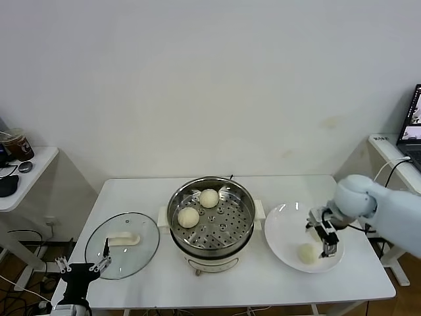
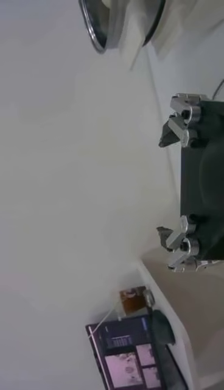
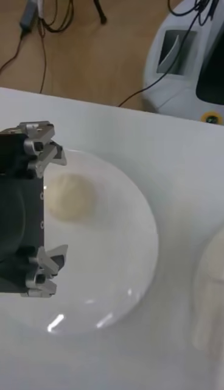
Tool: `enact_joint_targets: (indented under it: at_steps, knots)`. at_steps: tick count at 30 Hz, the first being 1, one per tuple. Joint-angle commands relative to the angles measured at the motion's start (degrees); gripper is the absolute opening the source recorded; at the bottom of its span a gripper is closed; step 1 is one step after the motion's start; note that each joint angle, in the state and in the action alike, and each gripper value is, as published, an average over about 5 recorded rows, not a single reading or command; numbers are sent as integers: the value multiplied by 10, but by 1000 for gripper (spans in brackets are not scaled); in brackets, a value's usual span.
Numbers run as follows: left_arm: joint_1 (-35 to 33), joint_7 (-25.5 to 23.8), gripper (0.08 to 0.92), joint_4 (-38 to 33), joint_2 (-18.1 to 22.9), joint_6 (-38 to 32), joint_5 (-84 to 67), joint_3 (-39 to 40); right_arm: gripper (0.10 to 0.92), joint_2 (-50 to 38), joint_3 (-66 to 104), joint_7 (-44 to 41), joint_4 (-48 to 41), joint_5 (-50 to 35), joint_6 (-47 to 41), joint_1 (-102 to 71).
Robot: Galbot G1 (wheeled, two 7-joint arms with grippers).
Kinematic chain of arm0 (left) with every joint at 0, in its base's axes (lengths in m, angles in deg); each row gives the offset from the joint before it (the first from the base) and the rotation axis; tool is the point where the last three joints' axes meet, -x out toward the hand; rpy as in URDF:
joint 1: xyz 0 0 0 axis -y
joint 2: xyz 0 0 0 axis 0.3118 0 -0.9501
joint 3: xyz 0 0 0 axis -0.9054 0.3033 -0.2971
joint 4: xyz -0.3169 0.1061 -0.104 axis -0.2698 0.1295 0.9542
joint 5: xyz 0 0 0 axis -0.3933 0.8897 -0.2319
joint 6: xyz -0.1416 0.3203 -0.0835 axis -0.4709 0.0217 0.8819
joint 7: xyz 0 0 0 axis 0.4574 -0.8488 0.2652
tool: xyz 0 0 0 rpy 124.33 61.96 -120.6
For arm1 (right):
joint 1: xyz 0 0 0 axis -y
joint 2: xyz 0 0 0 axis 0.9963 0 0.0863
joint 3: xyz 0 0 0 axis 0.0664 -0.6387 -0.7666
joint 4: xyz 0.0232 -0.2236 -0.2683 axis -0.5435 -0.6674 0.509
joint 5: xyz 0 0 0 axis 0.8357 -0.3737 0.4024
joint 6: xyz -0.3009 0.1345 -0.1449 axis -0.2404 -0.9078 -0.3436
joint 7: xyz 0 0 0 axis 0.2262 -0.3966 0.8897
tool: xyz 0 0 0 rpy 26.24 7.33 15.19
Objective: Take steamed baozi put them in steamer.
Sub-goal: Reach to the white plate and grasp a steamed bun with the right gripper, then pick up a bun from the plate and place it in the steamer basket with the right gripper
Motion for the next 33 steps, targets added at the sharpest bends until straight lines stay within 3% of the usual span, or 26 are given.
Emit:
enact_joint_targets:
  at_steps: [1, 13, 26, 33]
  knots:
    - [-2, 0, 823, 0, 1, -1, 0, -2, 823, 9, 69, 14, -45, 40, 11, -103]
    - [-6, 1, 823, -1, 2, -2, 0, -7, 784, 67, 97, 38, -102, 46, 9, -134]
    - [-4, 1, 823, 0, 3, -2, -1, -9, 569, 78, 97, 28, -107, 44, 1, -106]
    - [-2, 1, 823, -2, 1, -2, -3, -10, 539, 58, 75, -16, -95, 6, 5, -4]
